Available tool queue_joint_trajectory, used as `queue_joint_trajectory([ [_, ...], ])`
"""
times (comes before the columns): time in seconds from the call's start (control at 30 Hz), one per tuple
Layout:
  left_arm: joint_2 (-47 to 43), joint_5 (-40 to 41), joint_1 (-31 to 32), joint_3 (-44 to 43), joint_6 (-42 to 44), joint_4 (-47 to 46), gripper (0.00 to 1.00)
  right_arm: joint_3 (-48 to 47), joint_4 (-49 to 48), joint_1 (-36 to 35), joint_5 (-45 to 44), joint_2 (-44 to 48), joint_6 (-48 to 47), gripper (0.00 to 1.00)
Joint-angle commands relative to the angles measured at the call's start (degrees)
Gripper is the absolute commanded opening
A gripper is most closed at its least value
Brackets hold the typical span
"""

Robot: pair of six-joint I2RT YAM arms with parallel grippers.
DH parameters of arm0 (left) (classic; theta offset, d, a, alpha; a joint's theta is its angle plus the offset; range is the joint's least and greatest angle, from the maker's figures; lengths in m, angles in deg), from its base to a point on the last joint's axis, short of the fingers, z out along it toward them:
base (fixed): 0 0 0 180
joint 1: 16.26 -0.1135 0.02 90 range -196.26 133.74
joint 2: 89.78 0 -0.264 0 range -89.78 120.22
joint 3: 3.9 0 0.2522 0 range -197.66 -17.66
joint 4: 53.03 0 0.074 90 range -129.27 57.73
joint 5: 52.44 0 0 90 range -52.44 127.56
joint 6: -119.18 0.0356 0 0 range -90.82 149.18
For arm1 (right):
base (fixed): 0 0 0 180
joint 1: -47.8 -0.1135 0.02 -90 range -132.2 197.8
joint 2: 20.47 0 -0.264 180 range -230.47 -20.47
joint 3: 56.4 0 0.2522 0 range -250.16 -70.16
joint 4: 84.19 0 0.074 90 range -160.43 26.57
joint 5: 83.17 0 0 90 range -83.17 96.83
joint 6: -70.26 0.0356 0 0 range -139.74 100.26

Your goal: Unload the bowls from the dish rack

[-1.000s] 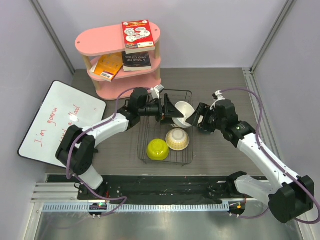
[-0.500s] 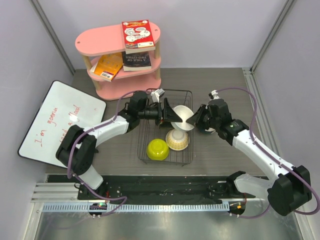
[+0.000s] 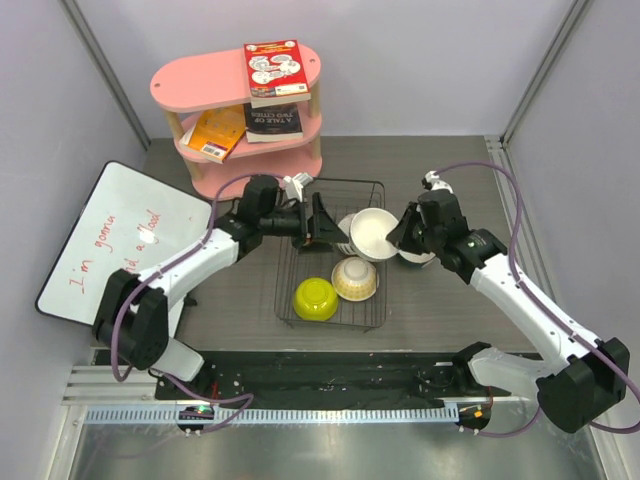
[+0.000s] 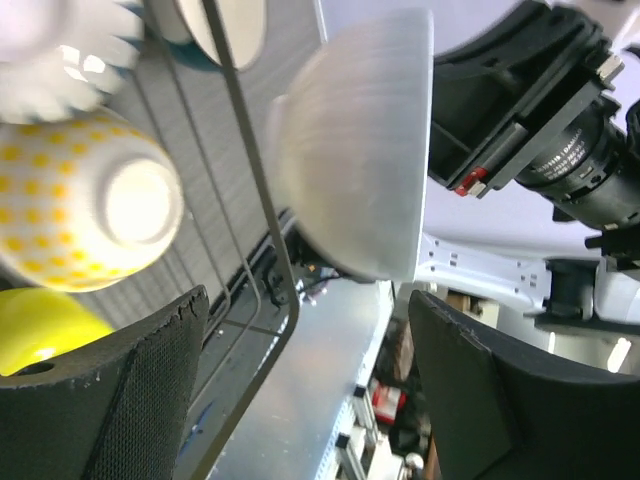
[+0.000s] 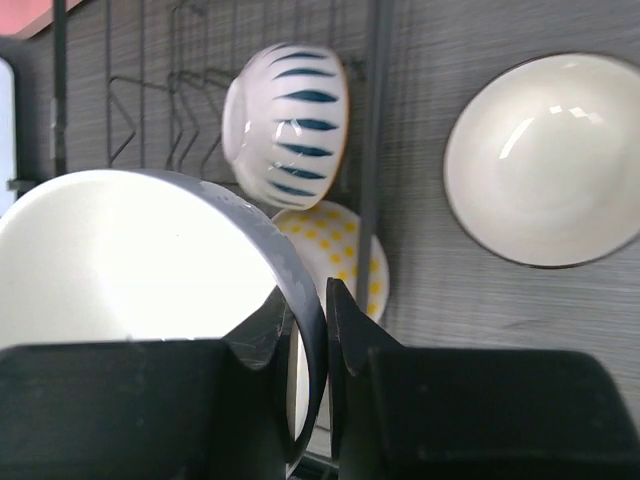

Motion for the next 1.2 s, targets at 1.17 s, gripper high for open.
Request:
queue_joint_trajectory([
  [1.17, -6.28, 9.3, -9.4, 0.73, 13.01, 22.12, 0.79, 1.33, -0.58, 18.63, -10.43, -8.96, -10.01, 0.02],
])
